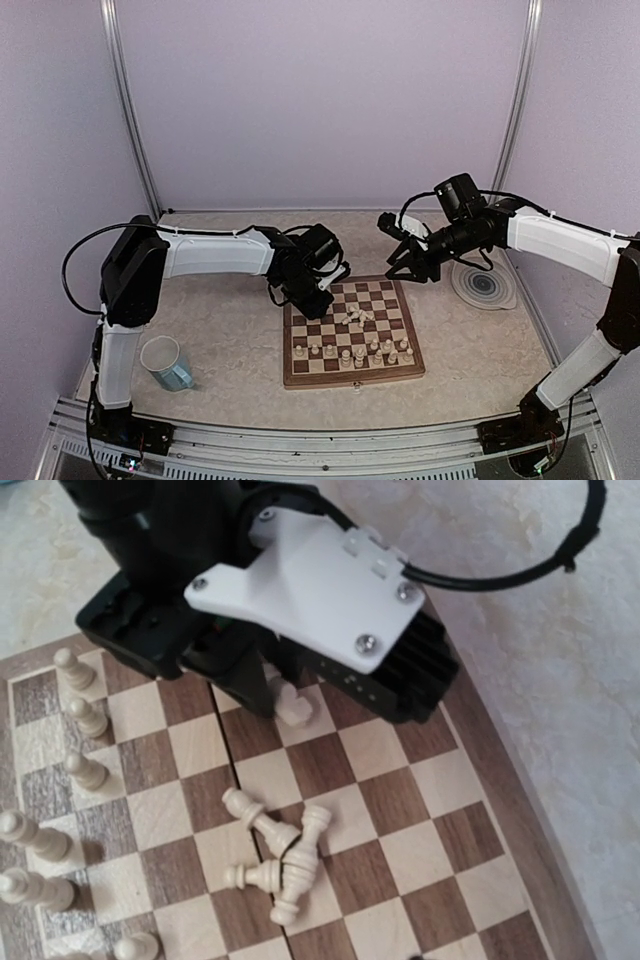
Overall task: Set up the chess pieces on the board
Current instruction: Pick up the chessboard, then pass from the left arm to the right
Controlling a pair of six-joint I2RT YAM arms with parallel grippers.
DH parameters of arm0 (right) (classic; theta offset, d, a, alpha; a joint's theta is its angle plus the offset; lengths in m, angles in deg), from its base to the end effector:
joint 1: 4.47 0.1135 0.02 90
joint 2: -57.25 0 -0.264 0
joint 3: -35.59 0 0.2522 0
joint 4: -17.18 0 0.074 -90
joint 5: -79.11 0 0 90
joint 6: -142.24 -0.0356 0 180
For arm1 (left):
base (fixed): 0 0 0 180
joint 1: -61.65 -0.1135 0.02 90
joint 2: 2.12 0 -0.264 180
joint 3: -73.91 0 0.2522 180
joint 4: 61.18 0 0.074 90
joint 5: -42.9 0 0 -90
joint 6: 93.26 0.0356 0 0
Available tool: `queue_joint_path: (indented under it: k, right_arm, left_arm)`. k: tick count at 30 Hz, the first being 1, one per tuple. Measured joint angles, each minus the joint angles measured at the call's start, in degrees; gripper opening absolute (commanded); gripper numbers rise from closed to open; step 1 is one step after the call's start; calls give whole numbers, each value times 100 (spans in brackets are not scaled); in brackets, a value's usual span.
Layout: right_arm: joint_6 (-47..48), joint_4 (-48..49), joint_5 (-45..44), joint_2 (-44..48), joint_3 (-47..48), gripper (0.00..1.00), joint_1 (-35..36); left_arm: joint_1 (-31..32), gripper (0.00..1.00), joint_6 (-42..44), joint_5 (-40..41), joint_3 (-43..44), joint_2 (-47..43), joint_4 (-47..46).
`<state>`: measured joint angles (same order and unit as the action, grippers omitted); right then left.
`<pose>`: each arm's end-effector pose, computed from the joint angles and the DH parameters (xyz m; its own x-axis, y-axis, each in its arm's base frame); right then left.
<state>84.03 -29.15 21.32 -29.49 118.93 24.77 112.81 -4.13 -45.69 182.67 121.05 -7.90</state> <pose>0.2735 0.1748 0.2827 -0.1898 -0.6171 -0.7637 -0.9576 0.2881 0.0052 0.2831 -0.3502 0.1703 -0.5919 0.7109 -0.3799 0.7639 0.6451 0.0170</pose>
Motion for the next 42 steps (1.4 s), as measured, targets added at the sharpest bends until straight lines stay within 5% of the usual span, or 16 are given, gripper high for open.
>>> queue_joint_path:
  k: [8, 13, 20, 32, 42]
  right_arm:
    - [-293, 133, -151, -17, 11, 37, -66]
    - [-848, 155, -28, -361, 424, 39, -247]
    - [-1617, -63, 1137, -1285, 1259, 41, -289]
    - [-2135, -542, 2406, -1775, 1499, 49, 168]
    - [-2583, -420, 2863, -1812, 1499, 31, 234]
  left_arm:
    - [0, 12, 7, -127, -146, -83, -101]
    - [57, 11, -96, -201, -975, -680, -710]
    - [444, 13, -319, -179, -2302, -2118, -2524]
    - [839, 12, -212, 457, -2365, -2433, -3672]
    - [981, 12, -138, 710, -2365, -2426, -3757]
